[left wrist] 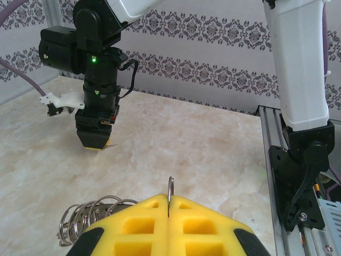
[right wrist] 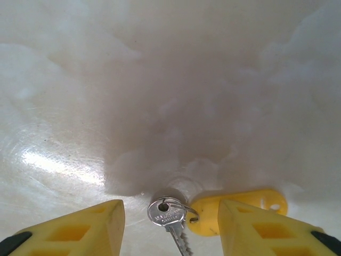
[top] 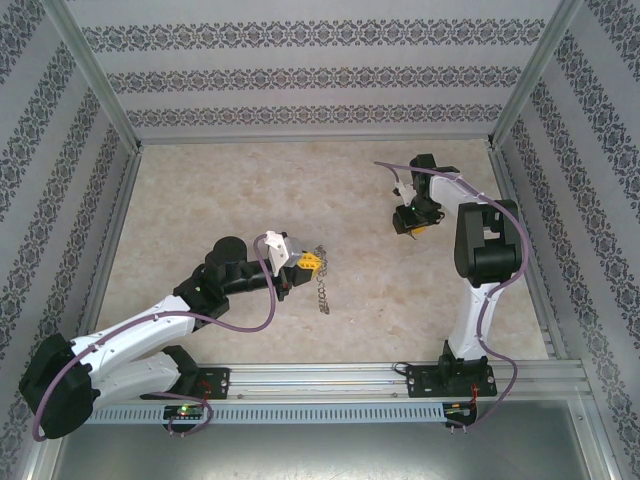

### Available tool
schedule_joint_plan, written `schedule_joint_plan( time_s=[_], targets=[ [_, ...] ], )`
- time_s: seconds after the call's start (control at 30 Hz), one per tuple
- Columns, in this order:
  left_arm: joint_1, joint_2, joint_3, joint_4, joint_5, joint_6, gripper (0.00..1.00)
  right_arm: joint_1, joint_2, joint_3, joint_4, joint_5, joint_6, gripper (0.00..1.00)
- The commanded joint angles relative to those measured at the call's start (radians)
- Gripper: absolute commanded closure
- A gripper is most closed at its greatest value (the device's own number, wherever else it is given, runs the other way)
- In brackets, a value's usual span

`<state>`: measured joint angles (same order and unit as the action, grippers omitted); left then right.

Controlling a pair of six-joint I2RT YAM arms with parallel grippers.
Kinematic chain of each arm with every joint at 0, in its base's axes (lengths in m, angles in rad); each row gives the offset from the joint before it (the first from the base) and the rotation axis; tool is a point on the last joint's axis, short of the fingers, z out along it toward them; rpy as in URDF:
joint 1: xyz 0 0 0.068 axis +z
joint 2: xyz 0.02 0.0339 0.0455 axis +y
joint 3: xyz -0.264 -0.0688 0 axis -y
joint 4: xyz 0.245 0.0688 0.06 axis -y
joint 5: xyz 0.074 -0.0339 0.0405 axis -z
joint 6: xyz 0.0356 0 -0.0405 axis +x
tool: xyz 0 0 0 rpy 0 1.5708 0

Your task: Put the keys on the keyring

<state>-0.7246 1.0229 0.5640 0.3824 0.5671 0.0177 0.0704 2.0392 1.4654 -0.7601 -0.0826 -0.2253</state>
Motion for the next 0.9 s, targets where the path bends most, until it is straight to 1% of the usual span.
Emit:
schedule_joint_plan(
  time_s=[0.0,0.87],
  targets=[
    [0.007,-0.016,0.01,0.029,-0.004,0.007,1.0,0.016,0.024,0.026,-0.034,0.009,-0.015,0.52],
    [0.011,-0.026,0.008,0.036,-0.006,0.002,1.0,0.023,0.019,0.017,-0.035,0.021,-0.011,0.7]
  ],
)
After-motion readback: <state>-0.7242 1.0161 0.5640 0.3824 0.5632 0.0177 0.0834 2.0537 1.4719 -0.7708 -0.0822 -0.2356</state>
